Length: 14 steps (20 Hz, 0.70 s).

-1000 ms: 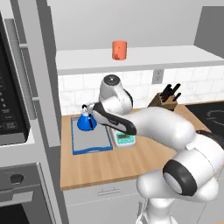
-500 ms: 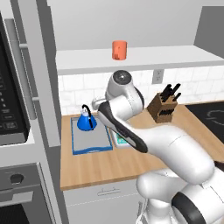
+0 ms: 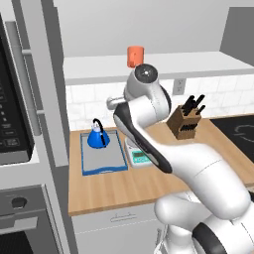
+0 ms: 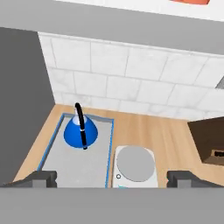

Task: Pick the kettle from the counter and place it on the tray. Then pick the mug from the cabinet and place it on the tray. Then close the cabinet doors.

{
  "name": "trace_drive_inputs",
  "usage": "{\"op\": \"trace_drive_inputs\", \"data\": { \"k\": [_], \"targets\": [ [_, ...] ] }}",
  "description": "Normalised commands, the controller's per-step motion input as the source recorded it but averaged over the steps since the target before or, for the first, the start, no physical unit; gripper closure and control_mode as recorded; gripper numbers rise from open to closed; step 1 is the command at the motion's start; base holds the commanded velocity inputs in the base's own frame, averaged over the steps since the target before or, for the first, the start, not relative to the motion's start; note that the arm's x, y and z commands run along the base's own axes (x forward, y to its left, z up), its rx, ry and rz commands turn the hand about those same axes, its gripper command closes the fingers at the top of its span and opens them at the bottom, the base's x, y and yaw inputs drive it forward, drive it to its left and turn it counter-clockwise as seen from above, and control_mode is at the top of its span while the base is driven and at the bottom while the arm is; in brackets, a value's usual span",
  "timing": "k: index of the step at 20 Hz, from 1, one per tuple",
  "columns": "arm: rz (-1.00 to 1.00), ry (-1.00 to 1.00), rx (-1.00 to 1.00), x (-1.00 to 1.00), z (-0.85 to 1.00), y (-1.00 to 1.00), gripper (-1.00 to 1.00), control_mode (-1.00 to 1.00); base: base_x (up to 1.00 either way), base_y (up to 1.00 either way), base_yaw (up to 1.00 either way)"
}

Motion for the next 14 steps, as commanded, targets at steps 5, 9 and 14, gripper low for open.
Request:
{"op": "trace_drive_inputs", "data": {
  "k": [5, 9, 14],
  "targets": [
    [-0.23, -0.23, 0.0, 0.11, 0.63, -0.18, -1.0, -1.0, 0.0, 0.0, 0.0],
    [-0.26, -0.19, 0.0, 0.25, 0.59, -0.16, -1.0, -1.0, 0.0, 0.0, 0.0],
    [-0.21, -0.05, 0.0, 0.41, 0.41, -0.17, -1.0, -1.0, 0.0, 0.0, 0.0]
  ]
}}
